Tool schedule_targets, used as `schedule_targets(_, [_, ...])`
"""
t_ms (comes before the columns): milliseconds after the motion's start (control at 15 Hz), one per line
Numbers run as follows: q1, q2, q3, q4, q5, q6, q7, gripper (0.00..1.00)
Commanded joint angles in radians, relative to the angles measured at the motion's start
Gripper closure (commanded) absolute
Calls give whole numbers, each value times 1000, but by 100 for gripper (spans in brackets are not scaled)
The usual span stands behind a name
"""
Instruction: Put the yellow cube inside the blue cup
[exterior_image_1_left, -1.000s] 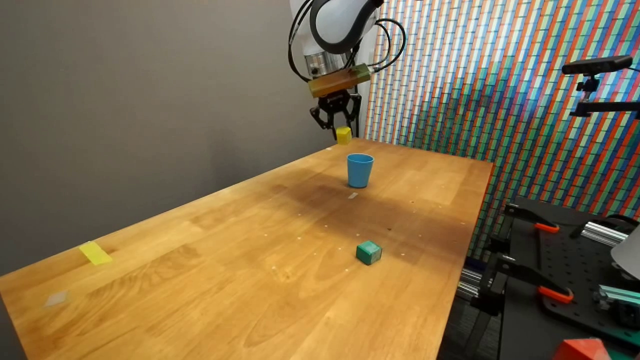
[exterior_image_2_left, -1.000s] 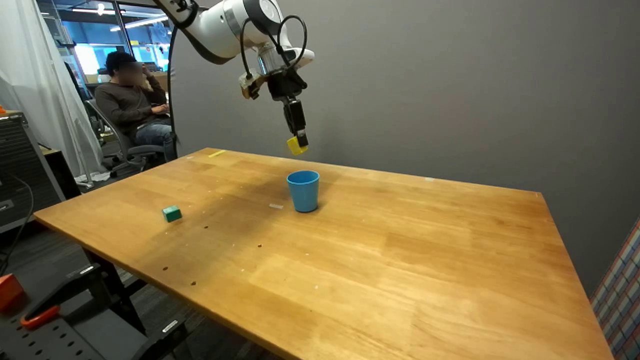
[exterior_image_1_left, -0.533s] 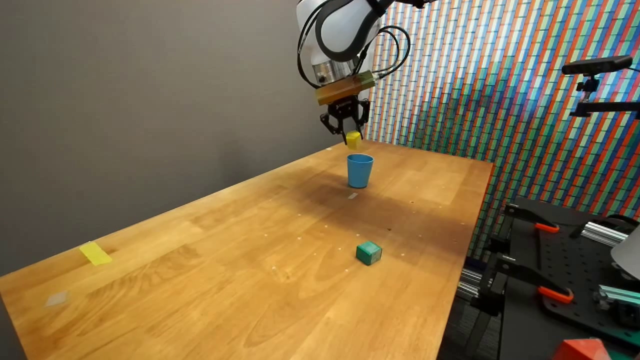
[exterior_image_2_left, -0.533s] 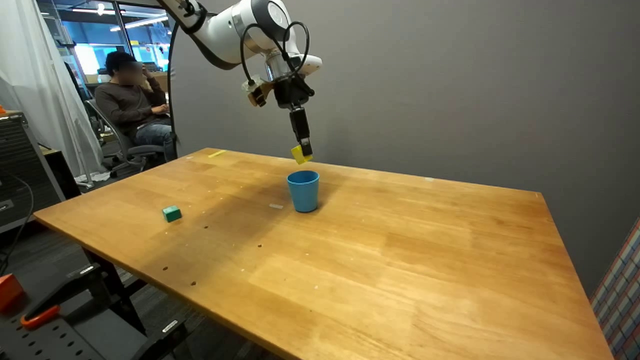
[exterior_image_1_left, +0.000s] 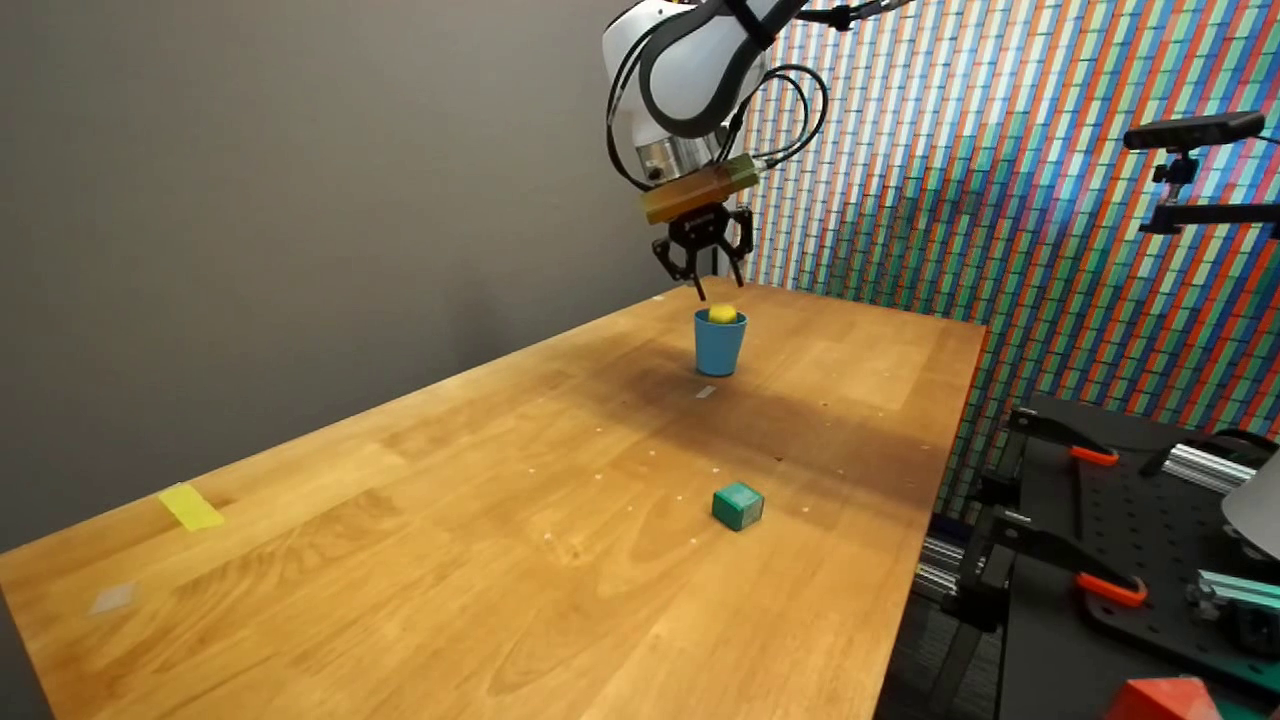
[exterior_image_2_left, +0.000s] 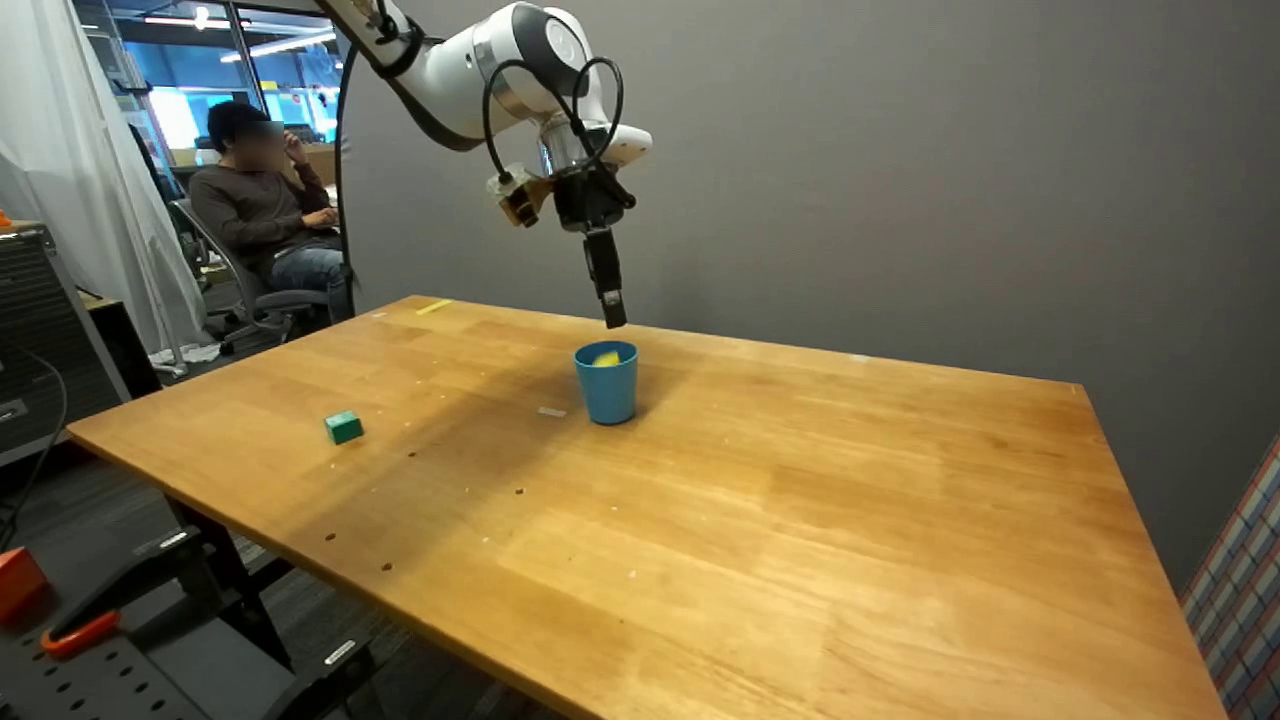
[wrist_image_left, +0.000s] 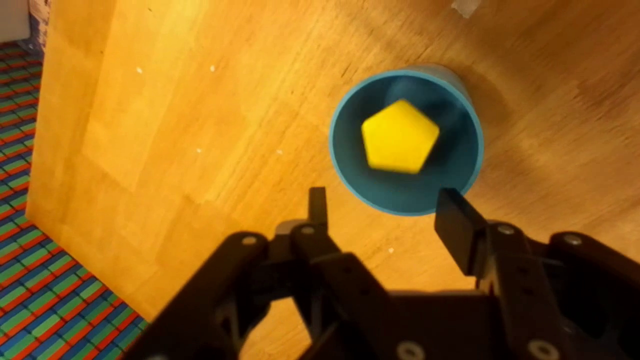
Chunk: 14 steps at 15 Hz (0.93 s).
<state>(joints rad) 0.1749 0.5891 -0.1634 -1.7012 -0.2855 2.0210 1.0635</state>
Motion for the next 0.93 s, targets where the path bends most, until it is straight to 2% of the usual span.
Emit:
schedule_targets(0, [-23, -30, 36, -9, 19, -12, -57, 9])
schedule_targets(67, [-41, -53, 65, -22, 48, 0, -130, 2])
schedule_targets(133, [-48, -65, 82, -26, 68, 5, -179, 0])
schedule_targets(533, [-48, -245, 151, -59, 140, -64, -478, 0])
schedule_targets(867, [-67, -407, 183, -79, 231, -152, -761, 0])
